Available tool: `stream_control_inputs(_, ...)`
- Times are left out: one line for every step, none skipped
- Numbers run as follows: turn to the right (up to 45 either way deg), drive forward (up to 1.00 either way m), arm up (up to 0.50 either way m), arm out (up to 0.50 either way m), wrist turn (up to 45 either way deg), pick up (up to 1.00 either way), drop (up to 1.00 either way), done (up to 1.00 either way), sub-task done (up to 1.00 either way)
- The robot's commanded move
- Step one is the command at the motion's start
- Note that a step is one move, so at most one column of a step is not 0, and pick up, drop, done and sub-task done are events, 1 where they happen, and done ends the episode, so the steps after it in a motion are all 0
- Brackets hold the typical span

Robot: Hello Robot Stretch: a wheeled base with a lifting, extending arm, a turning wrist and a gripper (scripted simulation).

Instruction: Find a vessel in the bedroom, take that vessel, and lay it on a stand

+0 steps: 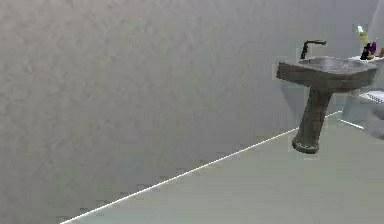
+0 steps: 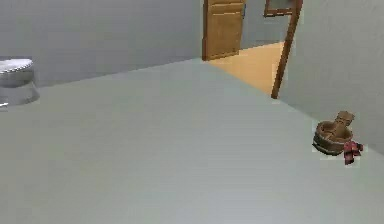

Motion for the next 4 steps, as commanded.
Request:
stream_control_inputs(45.0,0.00,0.00,0.00,0.0,0.00,0.00,0.00,0.00)
stream_control_inputs(45.0,0.00,0.00,0.00,0.0,0.00,0.00,0.00,0.00)
stream_control_inputs(9.0,0.00,0.00,0.00,0.0,0.00,0.00,0.00,0.00)
stream_control_inputs(0.0,1.00,0.00,0.00,0.0,0.00,0.00,0.00,0.00)
